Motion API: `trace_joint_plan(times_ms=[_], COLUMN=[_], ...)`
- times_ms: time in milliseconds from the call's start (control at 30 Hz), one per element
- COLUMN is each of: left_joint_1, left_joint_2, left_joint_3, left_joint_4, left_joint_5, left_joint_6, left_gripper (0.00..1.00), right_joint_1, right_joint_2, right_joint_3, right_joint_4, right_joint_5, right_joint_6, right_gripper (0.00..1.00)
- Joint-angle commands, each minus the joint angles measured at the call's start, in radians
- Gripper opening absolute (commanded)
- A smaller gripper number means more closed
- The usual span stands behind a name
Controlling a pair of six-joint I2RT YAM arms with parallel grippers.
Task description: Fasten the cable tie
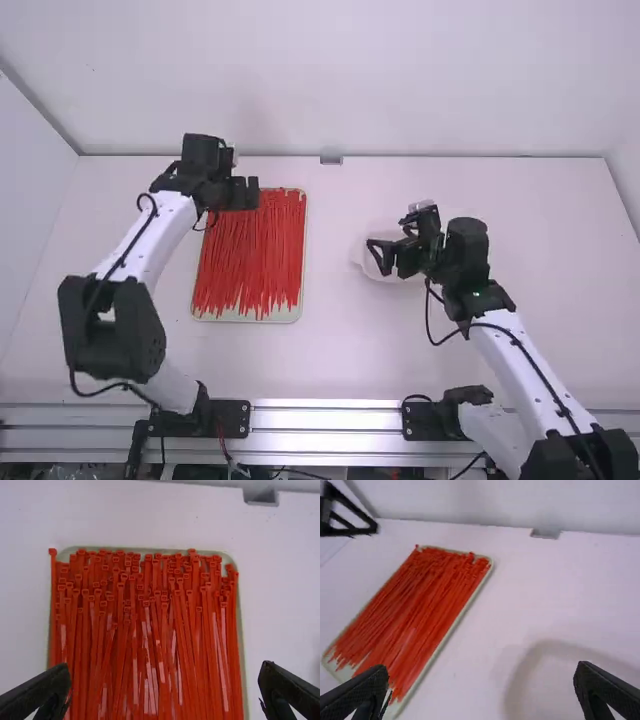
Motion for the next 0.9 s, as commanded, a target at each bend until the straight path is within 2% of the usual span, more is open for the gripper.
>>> trace_joint_plan(times_ms=[0,133,333,567,600,633,867], left_joint_1=[-0.008,-0.008,-0.009,-0.032,-0.034,-0.037,-0.036], left_joint_2=[0.068,0.146,0.181,0.226,0.23,0.24,0.312], left_joint_3=[0.054,0.097,0.101,0.101,0.101,0.1,0.1], left_joint_4=[-0.003,0.005,0.069,0.152,0.156,0.168,0.221], left_joint_5=[0.011,0.01,0.011,0.011,0.011,0.011,0.011], left_joint_6=[0.016,0.016,0.012,0.035,0.035,0.035,0.034], left_gripper=[0.99,0.99,1.0,0.96,0.95,0.91,0.86], right_joint_1=[0.036,0.073,0.104,0.147,0.149,0.151,0.149], right_joint_2=[0.052,0.175,0.332,0.499,0.505,0.524,0.537], right_joint_3=[0.044,0.121,0.242,0.372,0.377,0.391,0.395], right_joint_4=[0.028,0.031,0.015,0.014,0.015,0.015,0.018], right_joint_5=[0.043,0.057,0.056,0.054,0.054,0.054,0.05], right_joint_6=[0.025,0.019,0.016,0.017,0.017,0.016,0.02], right_gripper=[0.99,0.99,0.99,0.99,0.99,0.99,0.99])
